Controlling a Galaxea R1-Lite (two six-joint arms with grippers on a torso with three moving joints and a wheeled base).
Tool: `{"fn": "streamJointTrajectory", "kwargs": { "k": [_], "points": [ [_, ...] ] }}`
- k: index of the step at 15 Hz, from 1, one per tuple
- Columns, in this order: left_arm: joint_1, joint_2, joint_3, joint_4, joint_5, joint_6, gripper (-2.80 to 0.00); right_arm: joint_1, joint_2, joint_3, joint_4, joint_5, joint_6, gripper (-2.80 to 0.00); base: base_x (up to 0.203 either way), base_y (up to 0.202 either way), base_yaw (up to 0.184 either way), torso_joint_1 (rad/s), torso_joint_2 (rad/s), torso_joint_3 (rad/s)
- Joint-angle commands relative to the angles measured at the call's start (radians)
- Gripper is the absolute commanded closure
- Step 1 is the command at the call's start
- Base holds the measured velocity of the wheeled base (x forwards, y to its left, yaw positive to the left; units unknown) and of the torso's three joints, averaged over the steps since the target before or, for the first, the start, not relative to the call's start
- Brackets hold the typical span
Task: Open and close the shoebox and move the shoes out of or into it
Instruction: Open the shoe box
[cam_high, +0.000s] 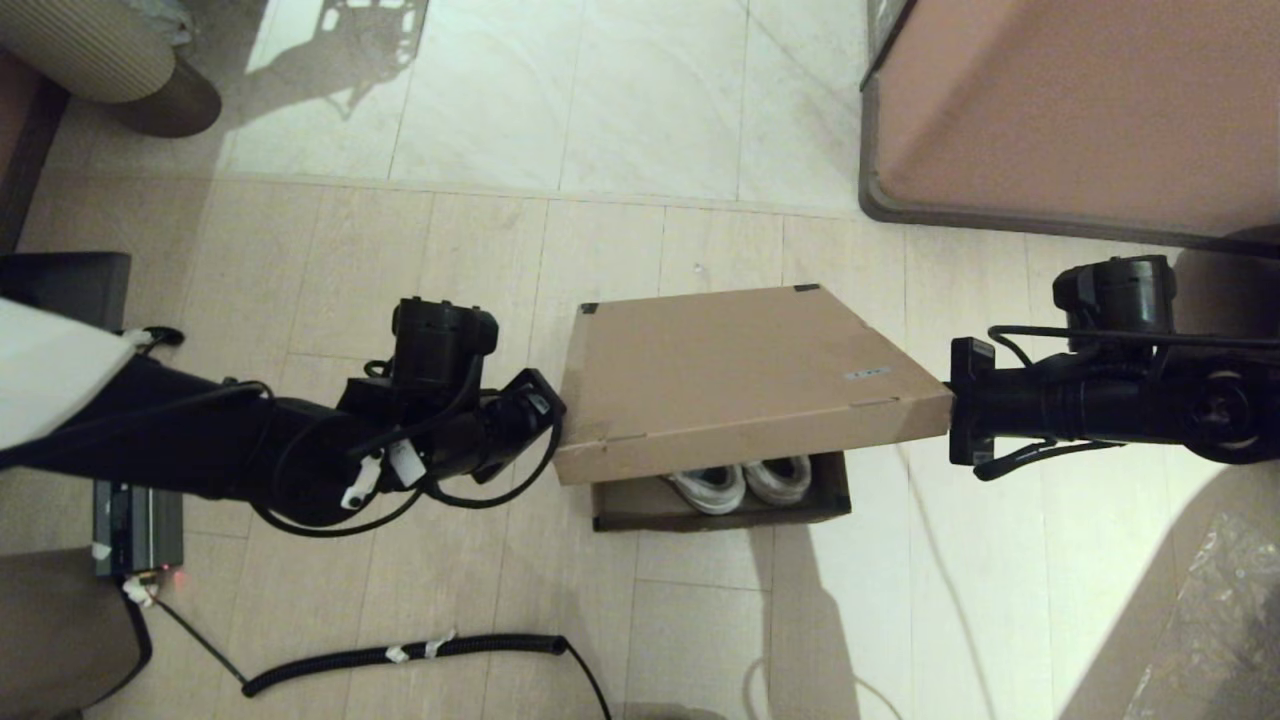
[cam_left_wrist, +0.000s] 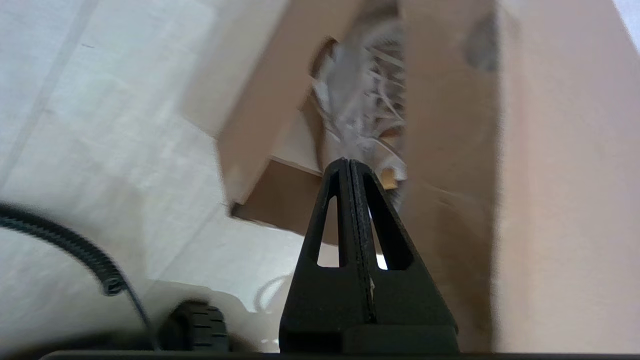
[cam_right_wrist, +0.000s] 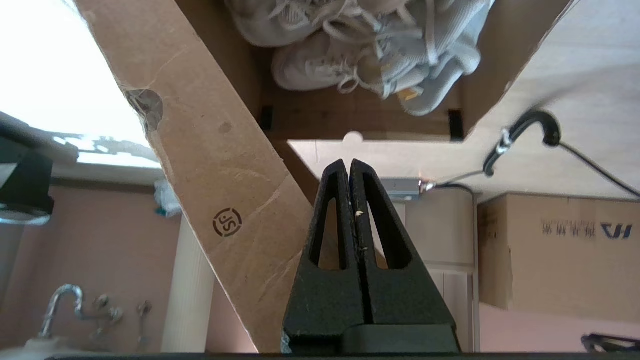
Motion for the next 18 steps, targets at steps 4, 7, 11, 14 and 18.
{"fn": "streamJointTrajectory", "kwargs": {
  "k": [4,7,11,14,18],
  "points": [
    [0.061,-0.071,0.081,0.005,0.013,-0.017,0.00,-0.013,0.037,-0.106,0.042,0.023,0.010,0.00,0.000,0.000,0.000,0.000,0.00,0.000],
    [0.138,-0.101,0.092,0.009,0.013,-0.018,0.00,-0.020,0.079,-0.217,0.064,0.024,0.011,0.00,0.000,0.000,0.000,0.000,0.00,0.000],
    [0.149,-0.121,0.105,0.011,0.013,-0.014,0.00,-0.028,0.172,-0.382,0.078,0.022,0.030,0.00,0.000,0.000,0.000,0.000,0.00,0.000],
    [0.139,-0.182,0.191,0.011,0.015,-0.012,0.00,-0.048,0.281,-0.594,0.072,0.018,0.177,0.00,0.000,0.000,0.000,0.000,0.00,0.000],
    [0.146,-0.241,0.268,0.011,0.042,-0.008,0.00,-0.053,0.365,-0.688,-0.027,0.019,0.301,0.00,0.000,0.000,0.000,0.000,0.00,0.000]
  ]
}}
